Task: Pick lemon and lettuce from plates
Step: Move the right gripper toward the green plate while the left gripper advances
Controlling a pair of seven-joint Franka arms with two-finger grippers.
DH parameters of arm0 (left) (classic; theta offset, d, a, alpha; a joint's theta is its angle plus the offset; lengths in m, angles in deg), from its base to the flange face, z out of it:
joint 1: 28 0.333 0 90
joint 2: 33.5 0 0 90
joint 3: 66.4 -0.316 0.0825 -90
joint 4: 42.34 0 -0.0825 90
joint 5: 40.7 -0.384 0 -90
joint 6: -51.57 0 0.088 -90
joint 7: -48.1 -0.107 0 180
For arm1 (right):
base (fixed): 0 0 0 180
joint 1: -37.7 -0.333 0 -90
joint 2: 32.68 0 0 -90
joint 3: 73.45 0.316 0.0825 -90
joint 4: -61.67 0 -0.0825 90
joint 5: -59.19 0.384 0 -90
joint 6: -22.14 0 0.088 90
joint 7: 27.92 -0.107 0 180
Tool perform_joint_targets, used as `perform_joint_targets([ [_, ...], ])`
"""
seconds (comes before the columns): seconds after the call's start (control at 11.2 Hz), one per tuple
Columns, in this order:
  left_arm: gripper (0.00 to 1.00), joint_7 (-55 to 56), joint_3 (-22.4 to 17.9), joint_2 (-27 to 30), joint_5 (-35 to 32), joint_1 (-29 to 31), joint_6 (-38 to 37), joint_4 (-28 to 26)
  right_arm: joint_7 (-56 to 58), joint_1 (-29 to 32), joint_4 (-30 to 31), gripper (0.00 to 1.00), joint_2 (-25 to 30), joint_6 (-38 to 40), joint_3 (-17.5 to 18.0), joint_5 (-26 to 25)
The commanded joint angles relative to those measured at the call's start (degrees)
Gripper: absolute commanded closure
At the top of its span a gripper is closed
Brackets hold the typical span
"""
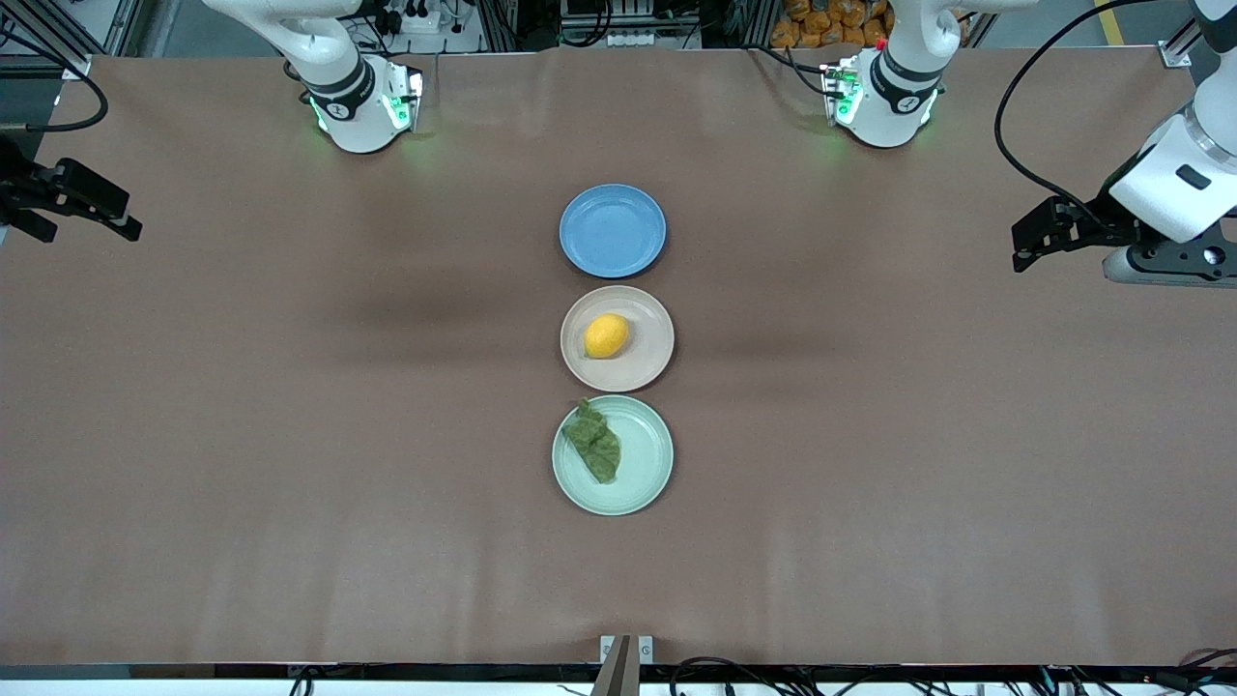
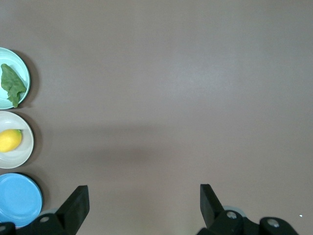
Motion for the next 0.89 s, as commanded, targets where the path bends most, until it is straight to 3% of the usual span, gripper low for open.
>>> perform_joint_targets([
  [0.0,0.00,-0.6,0.1,-0.2,0.1,-0.4,-1.0,1.0,1.4,-0.7,-1.2,0.00,-0.5,1.4,0.0,-0.5],
  [0.27,0.00,0.3,0.3,-1.3,0.3,-0.7,-1.0,1.0,1.4,-1.2,-1.2,0.00,-0.7,1.5,0.0,-1.2],
  [0.8,0.00,2.6,2.3,-12.1,5.4,-1.6,0.4,1.4,0.5,-2.3,-0.4,0.00,-1.3,1.4,0.1,-1.4],
])
